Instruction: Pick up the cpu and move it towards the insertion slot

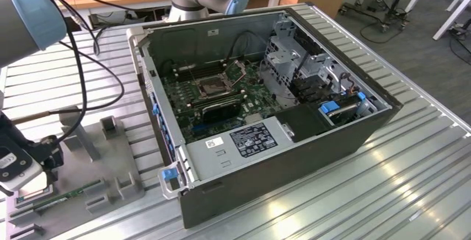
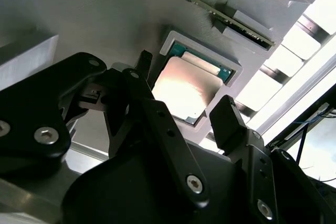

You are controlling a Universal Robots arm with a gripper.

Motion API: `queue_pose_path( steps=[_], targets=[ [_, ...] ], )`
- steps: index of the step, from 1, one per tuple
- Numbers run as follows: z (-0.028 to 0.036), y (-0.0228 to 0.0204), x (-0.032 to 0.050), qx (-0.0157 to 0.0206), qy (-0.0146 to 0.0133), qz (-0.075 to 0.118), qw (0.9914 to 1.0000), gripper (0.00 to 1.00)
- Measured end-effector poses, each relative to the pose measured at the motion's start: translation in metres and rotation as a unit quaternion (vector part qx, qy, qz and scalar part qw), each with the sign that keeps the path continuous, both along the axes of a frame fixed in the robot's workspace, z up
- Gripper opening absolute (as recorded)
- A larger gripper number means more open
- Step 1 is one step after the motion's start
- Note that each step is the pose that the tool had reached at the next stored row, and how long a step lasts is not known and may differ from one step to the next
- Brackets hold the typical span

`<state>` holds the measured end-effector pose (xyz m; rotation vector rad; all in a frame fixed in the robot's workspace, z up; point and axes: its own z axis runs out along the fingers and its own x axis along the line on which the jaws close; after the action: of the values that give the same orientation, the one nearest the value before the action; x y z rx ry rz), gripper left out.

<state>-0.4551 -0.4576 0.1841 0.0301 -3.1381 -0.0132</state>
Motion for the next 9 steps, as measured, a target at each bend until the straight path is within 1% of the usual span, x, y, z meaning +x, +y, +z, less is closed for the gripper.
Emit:
queue_pose_path(
  steps=[9],
  targets=[
    [-0.0018,0.0000,0.0000,-0.0001,0.0001,0.000,1.00000,0.72]
  ],
)
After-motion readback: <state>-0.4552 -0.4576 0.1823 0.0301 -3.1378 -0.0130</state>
